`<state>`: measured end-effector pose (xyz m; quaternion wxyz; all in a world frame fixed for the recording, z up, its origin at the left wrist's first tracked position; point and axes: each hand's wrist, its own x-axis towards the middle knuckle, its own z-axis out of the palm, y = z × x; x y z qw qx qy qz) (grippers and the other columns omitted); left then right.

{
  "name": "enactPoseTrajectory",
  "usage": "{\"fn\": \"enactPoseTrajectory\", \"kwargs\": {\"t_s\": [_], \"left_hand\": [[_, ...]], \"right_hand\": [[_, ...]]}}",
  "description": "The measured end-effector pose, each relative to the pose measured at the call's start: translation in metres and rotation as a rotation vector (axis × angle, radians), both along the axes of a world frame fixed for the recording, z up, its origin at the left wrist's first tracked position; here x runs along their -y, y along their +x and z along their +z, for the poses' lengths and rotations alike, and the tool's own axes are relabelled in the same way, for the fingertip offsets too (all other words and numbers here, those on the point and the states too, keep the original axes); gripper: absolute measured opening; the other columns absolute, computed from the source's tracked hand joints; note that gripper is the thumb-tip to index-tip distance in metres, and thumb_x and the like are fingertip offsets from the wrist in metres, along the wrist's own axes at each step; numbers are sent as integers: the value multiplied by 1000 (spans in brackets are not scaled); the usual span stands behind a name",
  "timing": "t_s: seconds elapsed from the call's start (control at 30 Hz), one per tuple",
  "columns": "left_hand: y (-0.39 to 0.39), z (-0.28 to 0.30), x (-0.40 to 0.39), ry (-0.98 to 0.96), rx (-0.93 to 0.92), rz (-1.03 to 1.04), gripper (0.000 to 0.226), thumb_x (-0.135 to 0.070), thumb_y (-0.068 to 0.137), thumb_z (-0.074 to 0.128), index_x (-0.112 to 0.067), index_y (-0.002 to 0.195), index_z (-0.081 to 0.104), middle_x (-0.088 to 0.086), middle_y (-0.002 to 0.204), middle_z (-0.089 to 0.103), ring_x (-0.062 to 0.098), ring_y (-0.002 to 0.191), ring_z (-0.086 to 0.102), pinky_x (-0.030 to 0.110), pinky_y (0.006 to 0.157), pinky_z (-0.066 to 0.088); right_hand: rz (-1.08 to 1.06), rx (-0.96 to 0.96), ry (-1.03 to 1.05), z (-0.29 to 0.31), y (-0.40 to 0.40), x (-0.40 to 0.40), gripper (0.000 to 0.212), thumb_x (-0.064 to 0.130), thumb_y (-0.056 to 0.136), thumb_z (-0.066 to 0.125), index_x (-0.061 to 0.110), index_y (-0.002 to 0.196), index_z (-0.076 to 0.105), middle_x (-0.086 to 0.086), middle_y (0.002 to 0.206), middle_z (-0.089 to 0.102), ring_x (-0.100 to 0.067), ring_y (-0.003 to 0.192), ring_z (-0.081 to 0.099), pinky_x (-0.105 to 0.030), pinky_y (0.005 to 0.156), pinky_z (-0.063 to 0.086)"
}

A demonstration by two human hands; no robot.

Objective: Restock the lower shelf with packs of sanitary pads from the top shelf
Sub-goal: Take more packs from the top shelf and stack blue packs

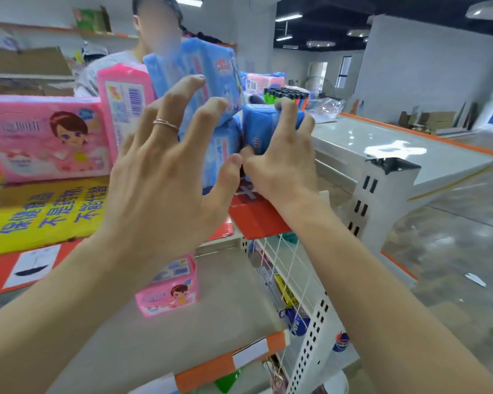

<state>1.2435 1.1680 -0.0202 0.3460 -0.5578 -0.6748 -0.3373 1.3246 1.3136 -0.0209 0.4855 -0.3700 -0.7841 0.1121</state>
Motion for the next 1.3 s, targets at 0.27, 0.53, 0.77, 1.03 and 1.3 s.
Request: {"fn": "enactPoseTrajectory", "kwargs": {"t_s": [0.27, 0.53, 0.77, 1.03, 1.3], "left_hand": [[-8, -3, 15, -18, -30, -53, 57, -43, 92, 46, -16, 143, 45, 7, 157, 35, 36, 133, 43, 52, 101, 44], [-8, -1, 24, -31, -43, -2, 69, -52, 90, 44, -25, 152, 33, 7, 163, 24, 43, 135, 33, 58, 98, 44], [-13, 22, 11, -157, -129, 119, 57, -25, 92, 63, -23, 145, 45, 5, 166, 7, 47, 138, 24, 51, 91, 47], [-12, 47, -28, -208, -99, 197, 36, 1, 85, 62, -5, 120, 58, 18, 156, 20, 44, 132, 31, 37, 71, 34], [-7, 23, -1, -3, 31, -284, 54, -44, 91, 50, -11, 134, 55, 8, 149, 42, 35, 127, 41, 47, 86, 50]], "right_hand": [[-21, -206, 73, -1, 40, 35, 61, 19, 76, 70, 14, 131, 46, -7, 124, 49, -22, 105, 52, -17, 78, 31], [-100, -285, 145, 0, 81, 94, 59, 19, 77, 67, 16, 131, 46, -1, 124, 53, -14, 107, 53, -32, 89, 49], [-128, -267, 94, 4, 87, 101, 55, 25, 77, 66, 21, 128, 46, -2, 119, 54, -15, 99, 55, -30, 84, 52], [-102, -272, 70, -2, 100, 106, 58, 33, 73, 65, 27, 127, 43, 2, 122, 53, -18, 109, 59, -42, 81, 59], [114, -341, -11, -4, 120, 111, 53, 20, 74, 68, 32, 120, 47, 7, 113, 61, -13, 92, 68, -28, 62, 58]]}}
